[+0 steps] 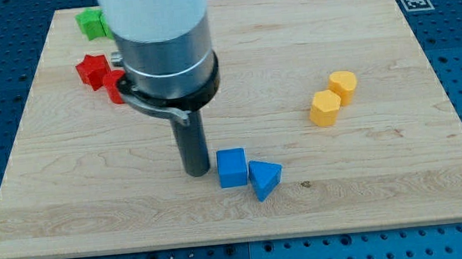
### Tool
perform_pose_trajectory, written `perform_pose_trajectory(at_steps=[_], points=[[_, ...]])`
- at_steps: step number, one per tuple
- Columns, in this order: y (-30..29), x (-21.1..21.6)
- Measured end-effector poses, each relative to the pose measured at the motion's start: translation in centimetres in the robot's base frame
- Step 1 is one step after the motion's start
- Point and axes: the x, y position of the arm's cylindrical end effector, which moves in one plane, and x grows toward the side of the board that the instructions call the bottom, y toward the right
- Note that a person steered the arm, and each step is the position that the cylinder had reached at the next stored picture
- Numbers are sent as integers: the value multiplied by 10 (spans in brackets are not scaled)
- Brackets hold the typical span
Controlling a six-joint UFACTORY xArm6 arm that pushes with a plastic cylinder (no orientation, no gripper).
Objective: Slightly move the cube closely to the triangle
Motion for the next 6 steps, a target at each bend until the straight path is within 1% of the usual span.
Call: perform_pose_trajectory(at_steps=[2,3,4,5,6], points=[[30,0],[25,4],[8,41],[9,71],[41,73]])
